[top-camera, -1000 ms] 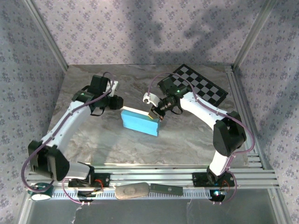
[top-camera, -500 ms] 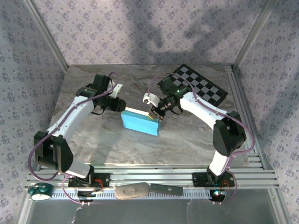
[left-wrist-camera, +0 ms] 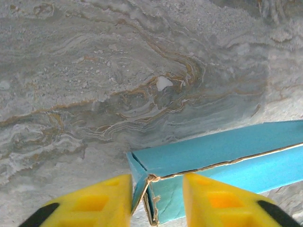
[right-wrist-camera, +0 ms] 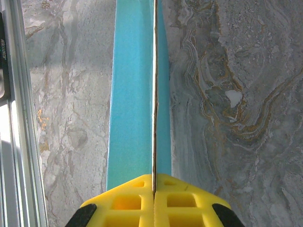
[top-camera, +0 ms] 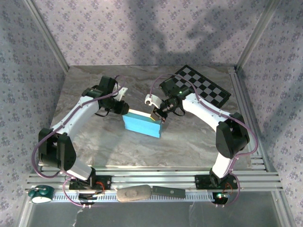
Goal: Fold the paper box
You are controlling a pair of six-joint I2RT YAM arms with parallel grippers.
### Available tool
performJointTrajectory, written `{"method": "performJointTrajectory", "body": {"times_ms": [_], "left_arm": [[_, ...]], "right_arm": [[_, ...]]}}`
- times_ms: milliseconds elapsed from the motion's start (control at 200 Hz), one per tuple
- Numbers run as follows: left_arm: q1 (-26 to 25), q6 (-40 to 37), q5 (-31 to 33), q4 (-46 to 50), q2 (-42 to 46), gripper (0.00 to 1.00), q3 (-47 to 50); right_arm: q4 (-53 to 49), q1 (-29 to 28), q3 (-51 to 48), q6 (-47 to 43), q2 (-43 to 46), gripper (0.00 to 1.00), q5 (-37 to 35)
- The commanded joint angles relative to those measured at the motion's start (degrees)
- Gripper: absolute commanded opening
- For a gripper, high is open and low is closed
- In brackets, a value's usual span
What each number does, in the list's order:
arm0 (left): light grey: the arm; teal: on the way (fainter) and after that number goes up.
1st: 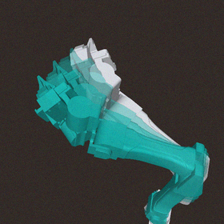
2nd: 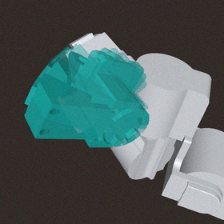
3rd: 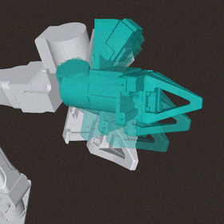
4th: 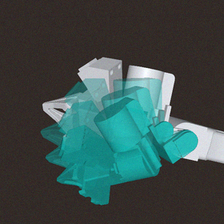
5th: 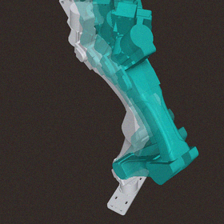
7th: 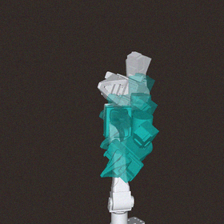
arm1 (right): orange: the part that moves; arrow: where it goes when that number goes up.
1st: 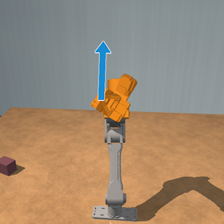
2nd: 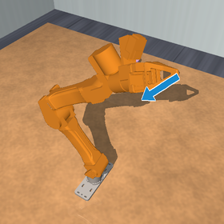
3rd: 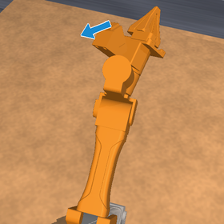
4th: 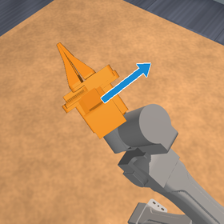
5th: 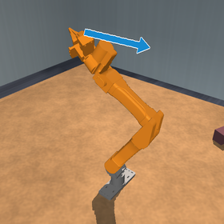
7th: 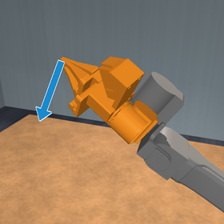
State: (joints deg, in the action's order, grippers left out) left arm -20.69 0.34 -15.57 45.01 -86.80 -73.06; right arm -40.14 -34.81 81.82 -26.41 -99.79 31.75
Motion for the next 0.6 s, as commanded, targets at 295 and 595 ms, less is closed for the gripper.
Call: {"method": "performJointTrajectory", "body": {"times_ms": [295,595], "left_arm": [[-0.23,1.73,1.69,1.56,0.77,0.13,-1.56],[-0.27,3.24,1.22,1.32,1.85,0.04,-0.19]], "right_arm": [[-1.16,-0.58,0.71,-0.52,-0.87,0.0,-1.07],[0.02,-1.18,0.06,-0.24,-0.56,0.0,-3.46]]}}
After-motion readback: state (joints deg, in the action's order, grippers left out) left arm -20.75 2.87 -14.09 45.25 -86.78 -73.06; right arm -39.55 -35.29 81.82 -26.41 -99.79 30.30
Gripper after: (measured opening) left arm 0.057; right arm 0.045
